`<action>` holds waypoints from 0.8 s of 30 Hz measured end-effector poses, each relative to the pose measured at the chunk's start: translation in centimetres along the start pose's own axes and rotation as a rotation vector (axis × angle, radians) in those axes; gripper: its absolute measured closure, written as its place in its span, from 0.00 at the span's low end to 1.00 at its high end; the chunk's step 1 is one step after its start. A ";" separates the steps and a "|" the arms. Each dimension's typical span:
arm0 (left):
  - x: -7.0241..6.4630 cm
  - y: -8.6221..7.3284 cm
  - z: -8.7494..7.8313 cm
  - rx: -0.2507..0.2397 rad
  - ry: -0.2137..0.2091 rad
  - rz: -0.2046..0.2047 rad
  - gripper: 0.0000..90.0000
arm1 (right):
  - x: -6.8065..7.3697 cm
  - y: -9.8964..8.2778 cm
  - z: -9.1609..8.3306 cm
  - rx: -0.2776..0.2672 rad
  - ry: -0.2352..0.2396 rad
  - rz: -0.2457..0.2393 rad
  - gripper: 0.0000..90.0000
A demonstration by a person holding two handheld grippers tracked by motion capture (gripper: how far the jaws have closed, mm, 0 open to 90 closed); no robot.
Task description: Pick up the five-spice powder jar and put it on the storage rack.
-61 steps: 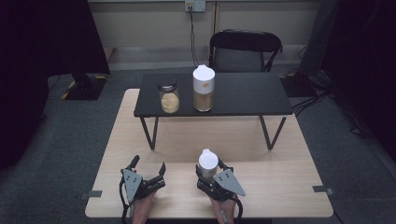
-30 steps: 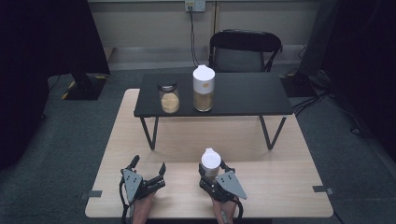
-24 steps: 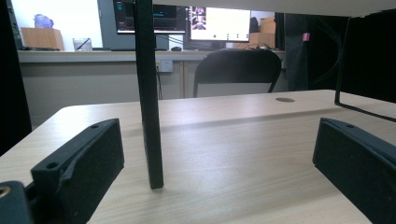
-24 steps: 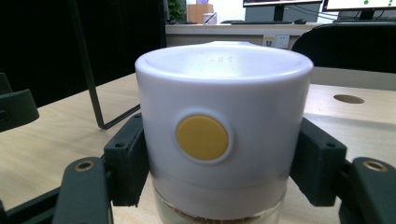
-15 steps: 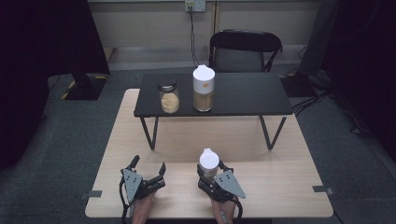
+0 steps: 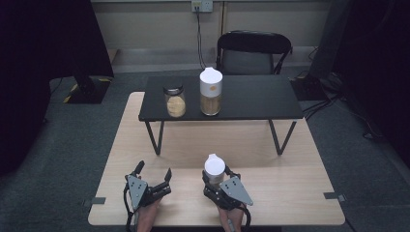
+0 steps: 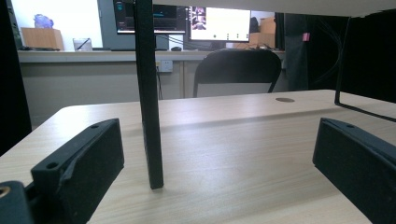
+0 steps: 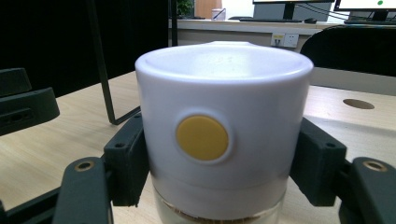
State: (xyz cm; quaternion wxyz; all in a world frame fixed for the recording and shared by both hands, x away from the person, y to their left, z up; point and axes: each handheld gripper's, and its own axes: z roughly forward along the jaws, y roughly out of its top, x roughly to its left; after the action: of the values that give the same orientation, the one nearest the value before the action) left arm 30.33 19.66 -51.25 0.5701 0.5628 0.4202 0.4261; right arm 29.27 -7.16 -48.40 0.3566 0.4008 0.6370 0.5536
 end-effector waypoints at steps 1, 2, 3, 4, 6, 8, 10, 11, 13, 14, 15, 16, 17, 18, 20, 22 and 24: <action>0.0 0.0 0.0 0.000 0.000 0.000 0.02 | 0.0 0.1 0.0 0.000 0.002 0.001 0.33; 0.0 0.0 0.0 0.000 0.000 0.000 0.02 | 0.0 0.1 0.0 -0.001 0.003 0.001 0.33; 0.0 0.0 0.0 0.000 0.000 0.000 0.02 | 0.0 0.1 0.0 0.000 0.007 0.003 0.33; 0.0 0.0 0.0 0.000 0.000 0.000 0.02 | -0.1 0.1 0.0 0.005 0.011 0.007 0.33; 0.0 0.0 0.0 0.000 0.000 0.000 0.02 | -0.1 0.1 0.0 0.009 0.011 0.010 0.33; 0.0 0.0 0.0 0.000 0.000 0.000 0.02 | 0.0 0.1 0.0 0.012 0.010 0.007 0.33; 0.0 0.0 0.0 0.000 0.000 0.000 0.02 | -0.1 0.2 0.0 0.011 0.011 0.008 0.33; 0.0 0.0 0.0 0.000 0.000 0.000 0.02 | -0.1 0.2 0.0 0.009 0.011 0.008 0.33; 0.0 0.0 0.0 0.000 0.000 0.000 0.02 | -0.1 0.3 0.0 0.013 0.009 0.005 0.33; 0.0 0.0 0.0 0.000 0.000 0.000 0.02 | -0.1 0.4 0.0 0.015 0.010 0.008 0.33; 0.0 0.0 0.0 0.000 0.000 0.000 0.02 | -0.2 0.4 -0.1 0.014 0.010 0.009 0.33; 0.0 0.0 0.0 0.000 0.000 0.000 0.02 | -0.2 0.4 -0.1 0.015 0.010 0.008 0.33; 0.0 0.0 0.0 0.000 0.000 0.000 0.02 | -0.2 0.4 -0.1 0.016 0.009 0.007 0.33; 0.0 0.0 0.0 0.000 0.000 0.000 0.02 | -0.3 0.4 -0.1 0.012 0.009 0.007 0.33; 0.0 0.0 0.0 0.000 0.000 0.000 0.02 | -0.3 0.5 -0.2 0.004 0.006 0.010 0.33; 0.0 0.0 0.0 0.000 0.000 0.000 0.02 | -0.3 0.6 -0.2 0.005 0.001 0.008 0.33; 0.0 0.0 0.0 0.000 0.000 0.000 0.02 | -0.4 0.8 -0.3 0.009 -0.006 0.008 0.33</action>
State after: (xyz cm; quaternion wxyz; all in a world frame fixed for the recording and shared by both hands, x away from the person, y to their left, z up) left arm 30.33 19.66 -51.25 0.5702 0.5628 0.4203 0.4261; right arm 29.25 -7.58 -47.58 0.3543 0.4066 0.6369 0.5509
